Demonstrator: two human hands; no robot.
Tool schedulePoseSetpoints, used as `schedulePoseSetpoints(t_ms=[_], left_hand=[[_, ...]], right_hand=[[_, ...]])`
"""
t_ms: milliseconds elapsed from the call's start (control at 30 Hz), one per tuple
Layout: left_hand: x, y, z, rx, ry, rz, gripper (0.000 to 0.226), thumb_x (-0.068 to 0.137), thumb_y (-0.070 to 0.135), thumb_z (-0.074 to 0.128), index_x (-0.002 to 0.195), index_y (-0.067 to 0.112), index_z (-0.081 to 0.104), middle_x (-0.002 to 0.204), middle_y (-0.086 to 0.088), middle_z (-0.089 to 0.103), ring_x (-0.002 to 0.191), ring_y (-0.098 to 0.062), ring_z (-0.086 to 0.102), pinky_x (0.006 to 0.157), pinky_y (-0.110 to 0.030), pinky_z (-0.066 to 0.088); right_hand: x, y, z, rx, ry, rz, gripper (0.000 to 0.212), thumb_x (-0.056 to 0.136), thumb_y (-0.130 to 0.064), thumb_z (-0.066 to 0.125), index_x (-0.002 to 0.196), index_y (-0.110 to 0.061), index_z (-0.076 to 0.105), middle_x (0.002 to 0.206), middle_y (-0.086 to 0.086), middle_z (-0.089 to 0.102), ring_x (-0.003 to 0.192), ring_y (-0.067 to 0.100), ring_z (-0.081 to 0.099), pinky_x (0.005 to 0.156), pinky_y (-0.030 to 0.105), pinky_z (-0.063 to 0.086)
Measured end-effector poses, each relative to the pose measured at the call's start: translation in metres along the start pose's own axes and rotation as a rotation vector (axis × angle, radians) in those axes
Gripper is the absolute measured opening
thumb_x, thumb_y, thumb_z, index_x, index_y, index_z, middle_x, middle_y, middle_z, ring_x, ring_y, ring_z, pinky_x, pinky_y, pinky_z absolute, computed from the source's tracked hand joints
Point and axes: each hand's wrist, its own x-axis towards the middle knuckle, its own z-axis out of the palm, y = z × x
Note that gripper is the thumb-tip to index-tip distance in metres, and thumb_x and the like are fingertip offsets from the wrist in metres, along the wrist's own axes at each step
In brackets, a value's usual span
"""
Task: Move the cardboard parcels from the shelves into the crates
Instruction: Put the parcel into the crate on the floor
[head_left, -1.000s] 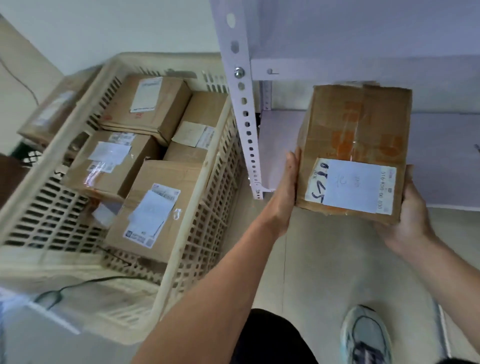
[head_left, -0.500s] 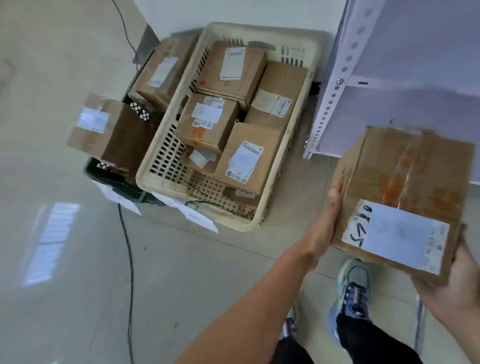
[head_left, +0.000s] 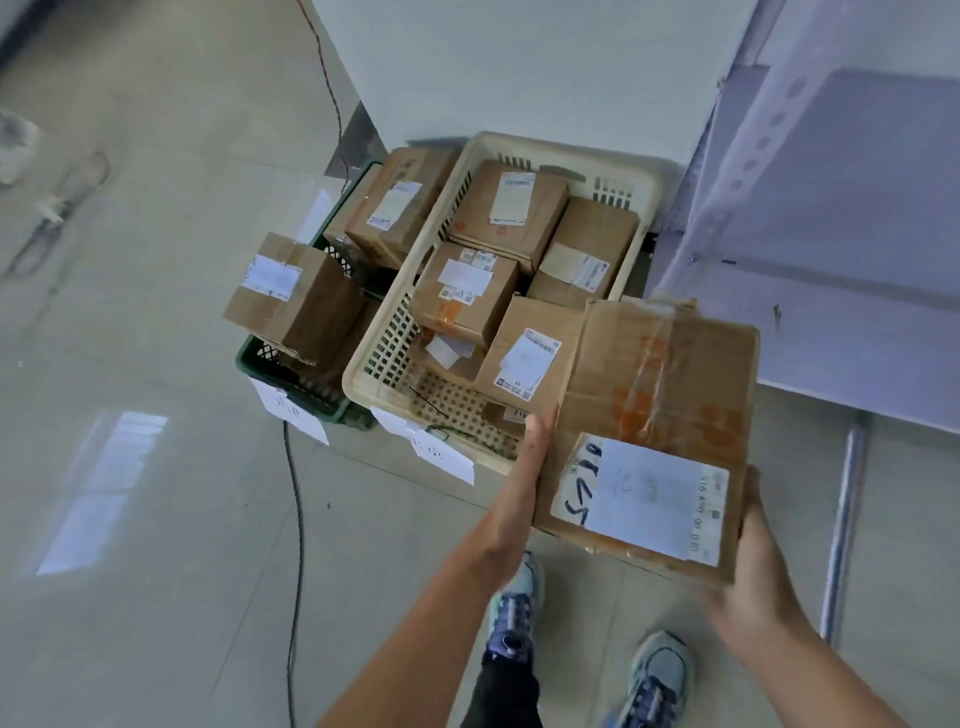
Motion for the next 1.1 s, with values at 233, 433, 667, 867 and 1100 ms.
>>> schedulePoseSetpoints(t_ms=[233,433,667,867,1100], left_hand=[[0.054,0.058,-0.103,-0.077,0.126,0.124,0.05,0.106,0.074,0.032,0.111,0.057,0.078,0.124,0.009,0.082,0.117,-0.016,0.078,0.11,-0.056,0.055],[0.136,0.117,-0.197,0.034,0.082,0.072,0.079,0.108,0.075,0.015,0.146,0.029,0.066,0.13,-0.004,0.08,0.12,-0.022,0.076,0.094,-0.035,0.062],[0.225,0.164,-0.273,0.139,0.089,0.004,0.079,0.107,0.076,0.012,0.148,0.034,0.065,0.132,0.0,0.079,0.125,-0.023,0.073,0.114,-0.048,0.05],[0.26,0.165,-0.3,0.112,0.079,-0.017,0.083,0.106,0.077,0.01,0.142,0.032,0.07,0.131,-0.001,0.079,0.122,-0.02,0.075,0.116,-0.049,0.045],[0.281,0.16,-0.318,0.038,0.18,0.01,0.082,0.108,0.074,0.011,0.143,0.028,0.068,0.13,-0.001,0.08,0.12,-0.02,0.077,0.111,-0.049,0.052]], right_hand=[[0.066,-0.019,0.121,-0.063,-0.065,-0.011,0.059,0.109,-0.066,0.022,0.105,-0.055,0.08,0.119,-0.007,0.081,0.105,0.016,0.078,0.081,0.039,0.056],[0.163,-0.027,0.226,-0.018,0.095,0.066,0.056,0.106,-0.068,0.039,0.092,-0.039,0.086,0.11,-0.007,0.083,0.106,0.014,0.076,0.1,0.035,0.051],[0.251,-0.031,0.302,-0.052,0.157,0.118,0.061,0.109,-0.061,0.038,0.067,-0.05,0.081,0.085,-0.016,0.081,0.071,-0.002,0.074,0.068,0.019,0.052],[0.286,-0.035,0.327,-0.098,0.115,0.09,0.055,0.103,-0.074,0.038,0.093,-0.045,0.084,0.099,-0.017,0.082,0.081,-0.003,0.077,0.056,0.013,0.055],[0.307,-0.019,0.335,-0.17,0.055,0.034,0.061,0.102,-0.079,0.03,0.156,-0.054,0.044,0.13,-0.023,0.072,0.104,-0.011,0.068,0.079,0.02,0.048]])
